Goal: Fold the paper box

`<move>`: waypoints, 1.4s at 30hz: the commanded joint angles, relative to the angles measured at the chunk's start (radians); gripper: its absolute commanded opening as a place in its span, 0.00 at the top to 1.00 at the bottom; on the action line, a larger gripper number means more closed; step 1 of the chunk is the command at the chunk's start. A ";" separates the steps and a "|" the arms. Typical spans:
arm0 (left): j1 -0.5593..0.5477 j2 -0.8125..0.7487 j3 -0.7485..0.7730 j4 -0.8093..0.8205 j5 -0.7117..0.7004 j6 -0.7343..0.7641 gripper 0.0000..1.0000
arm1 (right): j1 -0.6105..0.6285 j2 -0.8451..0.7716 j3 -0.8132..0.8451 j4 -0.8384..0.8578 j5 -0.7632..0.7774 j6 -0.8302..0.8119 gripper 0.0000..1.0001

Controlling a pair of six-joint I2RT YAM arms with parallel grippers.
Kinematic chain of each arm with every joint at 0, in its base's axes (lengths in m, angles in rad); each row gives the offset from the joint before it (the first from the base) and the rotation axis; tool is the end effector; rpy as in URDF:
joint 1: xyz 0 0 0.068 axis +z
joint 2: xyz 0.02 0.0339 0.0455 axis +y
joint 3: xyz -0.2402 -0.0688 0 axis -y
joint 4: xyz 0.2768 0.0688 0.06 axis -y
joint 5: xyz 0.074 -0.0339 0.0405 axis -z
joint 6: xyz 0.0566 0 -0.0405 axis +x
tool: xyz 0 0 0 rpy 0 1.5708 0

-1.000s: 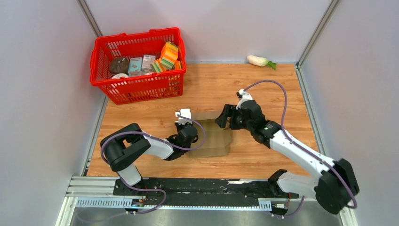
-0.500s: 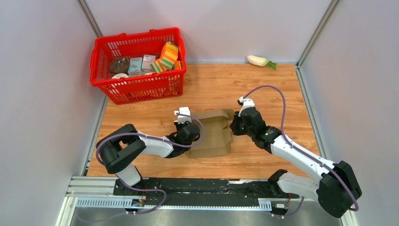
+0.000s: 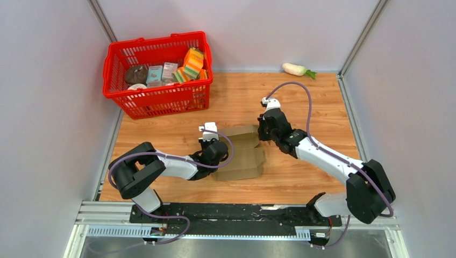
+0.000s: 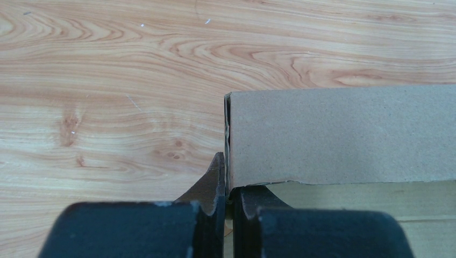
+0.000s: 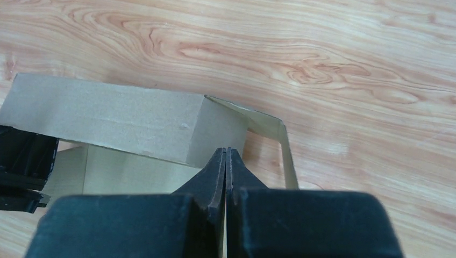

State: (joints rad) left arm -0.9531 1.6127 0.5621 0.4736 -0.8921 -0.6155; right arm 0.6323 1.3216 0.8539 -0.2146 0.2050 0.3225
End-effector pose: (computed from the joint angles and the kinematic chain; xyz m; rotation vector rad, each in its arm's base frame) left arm 0.2163 -0.2284 0.0834 -0.1630 1.9143 -0.0828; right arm 0.2773 0.1889 0.1934 -0.2382 2.2391 0.2864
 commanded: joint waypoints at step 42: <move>0.004 0.015 -0.005 -0.130 0.061 -0.047 1.00 | 0.029 0.163 -0.148 0.405 -0.082 0.087 1.00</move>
State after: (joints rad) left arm -0.9493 1.6062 0.5625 0.4561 -0.8871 -0.6498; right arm 0.6449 1.4651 0.6476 0.0929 0.1040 0.4000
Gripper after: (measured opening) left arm 0.038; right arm 0.005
